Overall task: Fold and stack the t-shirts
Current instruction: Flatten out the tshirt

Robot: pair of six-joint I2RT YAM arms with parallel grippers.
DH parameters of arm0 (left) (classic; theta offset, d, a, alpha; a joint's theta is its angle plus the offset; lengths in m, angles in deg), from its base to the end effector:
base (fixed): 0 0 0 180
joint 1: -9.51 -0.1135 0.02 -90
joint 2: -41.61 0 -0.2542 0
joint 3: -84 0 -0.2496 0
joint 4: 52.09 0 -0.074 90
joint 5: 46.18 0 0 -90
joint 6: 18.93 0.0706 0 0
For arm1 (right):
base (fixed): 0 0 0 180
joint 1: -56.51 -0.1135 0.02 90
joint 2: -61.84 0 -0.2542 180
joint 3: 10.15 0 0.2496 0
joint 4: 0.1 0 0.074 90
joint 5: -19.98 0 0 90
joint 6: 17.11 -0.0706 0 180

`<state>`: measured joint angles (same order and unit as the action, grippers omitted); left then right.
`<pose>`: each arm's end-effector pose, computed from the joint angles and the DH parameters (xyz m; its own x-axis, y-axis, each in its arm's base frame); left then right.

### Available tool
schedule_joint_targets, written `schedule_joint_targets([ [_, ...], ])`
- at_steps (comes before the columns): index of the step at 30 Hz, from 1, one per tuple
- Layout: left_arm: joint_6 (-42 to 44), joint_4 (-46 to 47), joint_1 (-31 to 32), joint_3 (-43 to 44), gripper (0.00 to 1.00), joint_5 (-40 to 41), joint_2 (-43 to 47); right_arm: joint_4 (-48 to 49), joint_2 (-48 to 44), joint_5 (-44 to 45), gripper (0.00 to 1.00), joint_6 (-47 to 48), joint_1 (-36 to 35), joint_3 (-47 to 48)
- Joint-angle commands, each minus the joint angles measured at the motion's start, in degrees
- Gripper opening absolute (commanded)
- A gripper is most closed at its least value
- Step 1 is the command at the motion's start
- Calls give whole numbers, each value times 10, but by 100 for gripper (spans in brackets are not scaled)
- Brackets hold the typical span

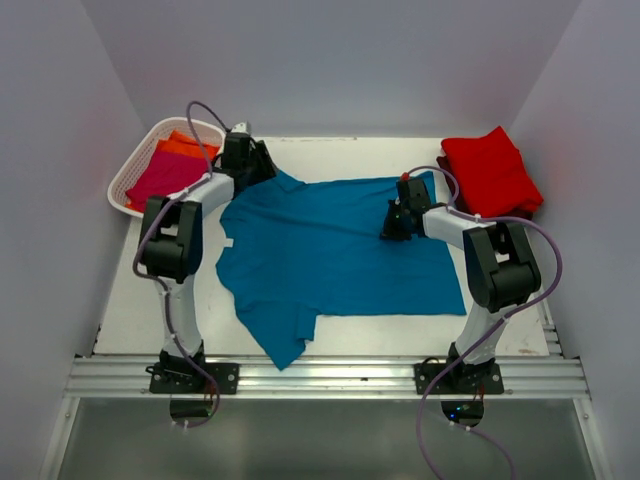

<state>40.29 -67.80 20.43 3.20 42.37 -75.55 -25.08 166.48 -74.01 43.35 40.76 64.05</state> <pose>0.4845 -0.0953 0.1826 -0.5752 -0.4100 -0.7078 -0.0981 0.8936 -0.4379 0.3658 0.1083 0.1141 -0.8417 0.2736 -0.4655 0.1220 0.9362 0.3297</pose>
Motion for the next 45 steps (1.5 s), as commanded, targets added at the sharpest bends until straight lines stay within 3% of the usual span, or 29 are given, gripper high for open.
schedule_joint_targets([
  [1,-92,62,-6,29,59,-95,-42,-37,22,54,0,17,3,-23],
  [4,-157,94,-8,28,60,-130,-67,-36,20,57,0,18,2,-26],
  [12,-225,157,-8,22,60,-173,-104,-36,20,58,0,18,3,-26],
  [16,-241,133,-8,36,60,-172,-121,-36,21,58,0,19,2,-26],
  [20,-245,66,-8,41,59,-153,-116,-37,21,60,0,19,3,-25],
  [26,-249,38,-3,4,59,-128,-73,-36,22,64,0,19,3,-25],
  [45,-259,49,13,-12,59,-150,-64,-38,21,70,0,21,3,-25],
])
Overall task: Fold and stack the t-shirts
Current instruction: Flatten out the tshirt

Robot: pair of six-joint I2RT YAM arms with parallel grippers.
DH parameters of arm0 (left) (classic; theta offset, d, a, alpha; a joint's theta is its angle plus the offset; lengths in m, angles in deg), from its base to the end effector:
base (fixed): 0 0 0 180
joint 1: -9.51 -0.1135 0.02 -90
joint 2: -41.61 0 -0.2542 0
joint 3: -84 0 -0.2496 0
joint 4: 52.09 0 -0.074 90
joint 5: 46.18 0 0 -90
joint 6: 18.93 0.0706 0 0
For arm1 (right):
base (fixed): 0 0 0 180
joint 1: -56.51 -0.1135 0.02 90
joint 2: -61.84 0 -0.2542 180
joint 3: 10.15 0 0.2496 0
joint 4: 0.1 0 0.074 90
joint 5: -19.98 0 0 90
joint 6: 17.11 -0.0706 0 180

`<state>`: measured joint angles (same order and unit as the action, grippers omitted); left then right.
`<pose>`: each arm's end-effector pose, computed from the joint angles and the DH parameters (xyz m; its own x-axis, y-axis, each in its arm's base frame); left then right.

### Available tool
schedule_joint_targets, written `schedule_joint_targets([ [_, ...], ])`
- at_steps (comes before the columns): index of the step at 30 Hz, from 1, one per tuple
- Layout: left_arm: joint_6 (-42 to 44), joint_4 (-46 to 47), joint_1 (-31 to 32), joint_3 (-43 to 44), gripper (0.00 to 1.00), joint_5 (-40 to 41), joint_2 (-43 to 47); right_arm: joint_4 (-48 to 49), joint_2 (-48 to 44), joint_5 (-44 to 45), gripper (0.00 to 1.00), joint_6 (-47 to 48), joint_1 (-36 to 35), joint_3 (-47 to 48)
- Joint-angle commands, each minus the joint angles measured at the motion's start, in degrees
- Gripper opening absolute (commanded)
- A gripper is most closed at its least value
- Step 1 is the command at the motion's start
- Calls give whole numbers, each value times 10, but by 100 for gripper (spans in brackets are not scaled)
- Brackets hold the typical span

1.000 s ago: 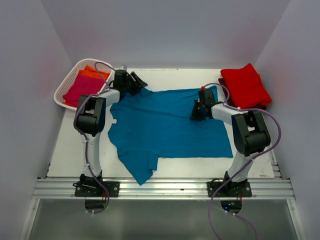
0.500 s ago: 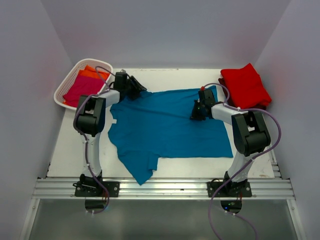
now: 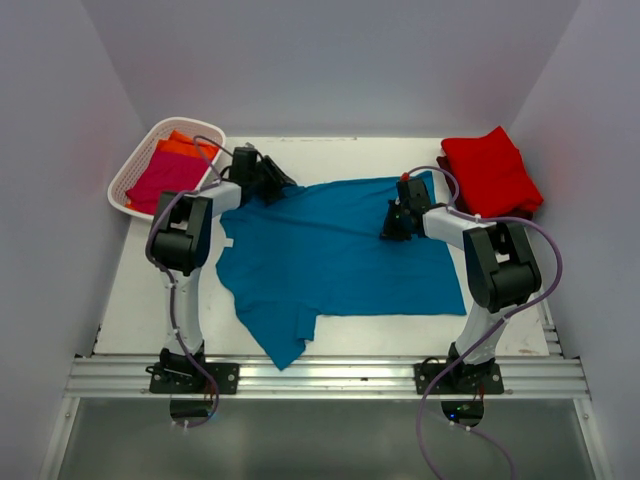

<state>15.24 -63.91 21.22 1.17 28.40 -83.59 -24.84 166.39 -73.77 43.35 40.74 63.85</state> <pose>0.4818 -0.1190 0.1129 -0.6797 -0.6737 -0.2902 -0.2970 0.6145 -0.7309 0.3655 0.1080 0.1139 -0.8396 0.2741 -0.4689 0.1229 0.9368 0.3275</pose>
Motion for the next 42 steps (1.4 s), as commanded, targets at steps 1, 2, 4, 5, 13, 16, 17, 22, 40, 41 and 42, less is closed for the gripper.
schedule_joint_targets([
  [1,-9,11,7,8,58,-9,10,-41,22,67,0,20,3,-23],
  [2,-9,9,8,14,58,-10,7,-41,22,67,0,20,3,-23],
  [4,-13,8,8,18,56,-14,-6,-41,22,67,0,21,2,-24],
  [5,-15,10,9,19,54,-12,-9,-41,22,67,0,21,3,-24],
  [13,-22,29,10,48,0,-18,-60,-42,21,70,0,21,3,-24],
  [16,-25,52,10,48,0,-20,-60,-43,21,72,0,22,3,-24],
  [17,-25,56,10,48,0,-20,-58,-43,21,72,0,22,3,-24],
  [22,-13,54,12,76,0,-13,-41,-43,22,74,0,22,3,-24],
  [40,25,-53,18,332,0,-56,-199,-48,25,74,0,22,4,-20],
  [41,29,-61,19,352,0,-61,-213,-48,25,74,0,22,3,-20],
  [42,34,-61,19,370,0,-65,-233,-47,26,74,0,22,4,-20],
])
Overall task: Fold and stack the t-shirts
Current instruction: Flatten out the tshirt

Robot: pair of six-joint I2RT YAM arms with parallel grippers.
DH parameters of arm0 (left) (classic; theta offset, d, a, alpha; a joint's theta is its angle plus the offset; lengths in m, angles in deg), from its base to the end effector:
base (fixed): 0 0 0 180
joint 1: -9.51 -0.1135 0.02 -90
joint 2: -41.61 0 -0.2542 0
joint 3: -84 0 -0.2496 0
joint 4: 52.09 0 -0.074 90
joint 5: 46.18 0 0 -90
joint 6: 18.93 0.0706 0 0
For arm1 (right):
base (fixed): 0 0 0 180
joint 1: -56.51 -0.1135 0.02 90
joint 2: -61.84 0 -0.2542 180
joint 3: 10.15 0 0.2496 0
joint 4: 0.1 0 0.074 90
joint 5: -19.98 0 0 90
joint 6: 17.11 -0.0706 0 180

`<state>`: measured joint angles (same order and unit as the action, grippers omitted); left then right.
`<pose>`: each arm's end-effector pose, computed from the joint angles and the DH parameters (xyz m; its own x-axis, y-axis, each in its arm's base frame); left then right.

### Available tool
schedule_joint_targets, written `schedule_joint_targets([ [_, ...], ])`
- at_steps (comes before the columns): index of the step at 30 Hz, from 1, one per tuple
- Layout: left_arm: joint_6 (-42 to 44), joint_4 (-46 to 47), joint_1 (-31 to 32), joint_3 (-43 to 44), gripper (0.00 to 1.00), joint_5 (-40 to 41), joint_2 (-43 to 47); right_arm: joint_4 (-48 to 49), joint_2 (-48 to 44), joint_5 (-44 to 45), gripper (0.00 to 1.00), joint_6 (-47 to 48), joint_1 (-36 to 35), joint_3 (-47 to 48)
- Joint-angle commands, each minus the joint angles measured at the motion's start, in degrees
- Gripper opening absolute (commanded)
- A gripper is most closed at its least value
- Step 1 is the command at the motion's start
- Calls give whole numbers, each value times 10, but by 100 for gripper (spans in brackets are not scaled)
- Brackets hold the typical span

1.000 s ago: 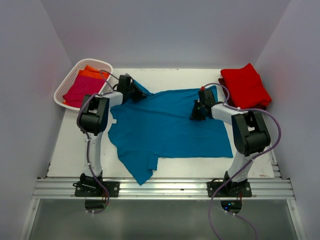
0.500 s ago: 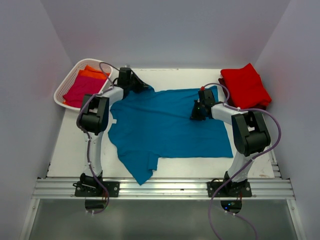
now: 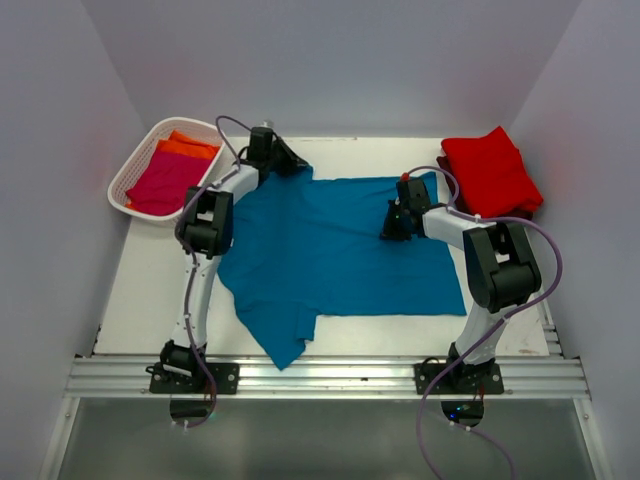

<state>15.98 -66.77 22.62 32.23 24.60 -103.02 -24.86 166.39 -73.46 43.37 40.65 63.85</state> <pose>0.5666 -0.1558 0.1176 -0.6886 -0.6347 -0.3508 -0.1326 0.5857 -0.7996 0.3654 0.1082 0.1139 -0.8389 0.2730 -0.4709 0.1238 0.9381 0.3234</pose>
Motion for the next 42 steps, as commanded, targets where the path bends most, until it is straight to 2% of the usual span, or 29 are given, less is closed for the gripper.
schedule_joint_targets([
  [1,30,6,5,65,5,-45,-42,-46,25,71,0,22,4,-20],
  [3,48,79,5,38,18,-67,-33,-46,24,70,0,22,5,-21],
  [4,65,129,10,27,29,-69,-23,-44,23,70,0,22,5,-22],
  [8,142,235,24,-33,43,-65,37,-44,24,71,0,22,4,-22],
  [9,159,247,25,-38,49,-77,52,-45,24,71,0,22,4,-21],
  [10,165,269,26,-38,60,-85,59,-45,24,71,0,22,4,-21],
  [11,170,275,27,-41,64,-90,65,-45,24,71,0,22,5,-21],
  [13,187,278,30,-49,70,-102,88,-46,25,73,0,23,5,-20],
  [15,198,272,31,-81,70,-93,120,-47,27,73,0,23,5,-19],
  [17,215,217,31,-99,70,-38,142,-48,26,74,0,24,5,-18],
  [18,228,168,31,-116,68,4,163,-49,27,74,0,24,5,-18],
  [20,238,127,31,-145,62,47,185,-48,26,74,0,22,5,-19],
  [21,242,100,30,-182,45,80,210,-47,26,73,0,22,5,-19],
  [23,249,84,30,-225,25,110,233,-43,24,68,0,20,5,-21],
  [24,249,66,30,-259,6,144,252,-43,25,66,0,18,5,-21],
  [25,249,61,29,-276,1,159,260,-42,26,66,0,18,5,-20],
  [30,256,11,22,-322,0,223,270,-37,21,63,0,18,5,-23],
  [34,263,-12,18,-342,0,248,271,22,-37,43,0,19,5,-59],
  [37,266,-7,13,-366,0,270,279,78,-120,36,0,24,5,-91],
  [42,272,19,-2,-403,0,278,291,113,-203,44,0,28,4,-83],
])
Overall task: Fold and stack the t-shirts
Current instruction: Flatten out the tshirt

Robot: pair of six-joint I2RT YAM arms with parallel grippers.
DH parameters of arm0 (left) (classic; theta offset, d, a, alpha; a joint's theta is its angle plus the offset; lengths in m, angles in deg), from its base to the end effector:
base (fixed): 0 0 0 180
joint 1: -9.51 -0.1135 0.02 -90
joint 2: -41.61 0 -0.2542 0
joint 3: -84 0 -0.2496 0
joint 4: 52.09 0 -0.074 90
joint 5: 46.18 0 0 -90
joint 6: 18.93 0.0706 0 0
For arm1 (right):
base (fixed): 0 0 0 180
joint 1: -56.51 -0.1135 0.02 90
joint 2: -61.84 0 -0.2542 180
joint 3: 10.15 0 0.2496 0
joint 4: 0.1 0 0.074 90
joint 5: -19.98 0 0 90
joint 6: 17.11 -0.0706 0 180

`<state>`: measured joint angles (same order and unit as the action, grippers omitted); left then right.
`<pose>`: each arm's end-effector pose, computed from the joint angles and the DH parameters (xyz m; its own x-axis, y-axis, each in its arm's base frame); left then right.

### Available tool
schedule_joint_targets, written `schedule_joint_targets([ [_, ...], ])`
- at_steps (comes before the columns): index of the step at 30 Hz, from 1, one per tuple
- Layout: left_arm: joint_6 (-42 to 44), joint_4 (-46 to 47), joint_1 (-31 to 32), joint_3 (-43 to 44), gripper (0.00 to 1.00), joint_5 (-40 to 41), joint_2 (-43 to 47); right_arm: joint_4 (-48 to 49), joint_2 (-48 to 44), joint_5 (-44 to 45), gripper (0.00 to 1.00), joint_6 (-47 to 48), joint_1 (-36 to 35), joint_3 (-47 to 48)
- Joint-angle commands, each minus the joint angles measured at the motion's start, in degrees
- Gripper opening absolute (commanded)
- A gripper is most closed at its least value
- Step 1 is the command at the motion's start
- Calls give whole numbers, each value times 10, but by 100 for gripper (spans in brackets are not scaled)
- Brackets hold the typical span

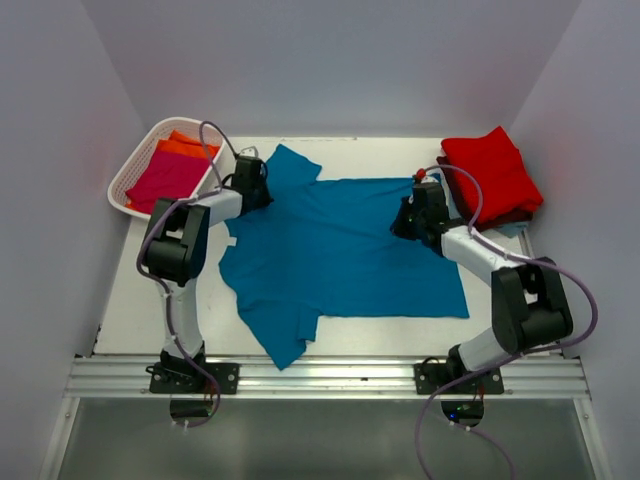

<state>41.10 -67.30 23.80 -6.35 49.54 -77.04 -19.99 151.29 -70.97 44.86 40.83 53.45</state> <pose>0.4510 -0.1076 0.1150 -0.6735 -0.3414 -0.6557 -0.1848 0.9366 -0.2979 0.3300 0.0939 0.1553 -0.7409 0.2801 -0.6105 0.0757 0.9379 0.3385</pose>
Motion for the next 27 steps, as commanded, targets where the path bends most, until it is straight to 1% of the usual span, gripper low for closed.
schedule_joint_targets([
  [1,21,24,-15,-18,0,29,31,55,-48,22,10,17,5,36],
  [2,21,24,-18,-19,0,27,30,35,-40,28,37,24,4,50],
  [3,22,29,-22,-20,0,22,26,0,-21,33,45,28,5,85],
  [4,22,29,-23,-19,0,21,25,-17,-9,45,48,30,5,102],
  [5,22,29,-24,-19,0,19,19,-37,4,73,55,32,5,118],
  [6,22,30,-26,-18,0,17,17,-79,31,94,56,31,6,151],
  [7,23,31,-27,-18,0,16,15,-97,45,112,56,29,7,166],
  [8,24,33,-29,-19,0,15,11,-114,57,144,55,19,10,180],
  [9,24,35,-31,-18,0,12,8,-137,72,154,48,13,14,199],
  [11,25,38,-34,-17,0,10,0,-151,102,169,34,-7,27,212],
  [12,27,44,-38,-16,0,3,-3,-155,110,181,14,-12,33,219],
  [13,27,46,-41,-13,0,-2,-6,-154,125,189,2,-18,36,222],
  [14,26,49,-45,-5,0,-11,-14,-150,134,194,0,-22,38,232],
  [20,29,38,-49,39,0,-43,-42,-150,205,190,0,-17,51,277],
  [27,33,25,-49,80,0,-54,-66,-141,263,179,0,-17,62,310],
])
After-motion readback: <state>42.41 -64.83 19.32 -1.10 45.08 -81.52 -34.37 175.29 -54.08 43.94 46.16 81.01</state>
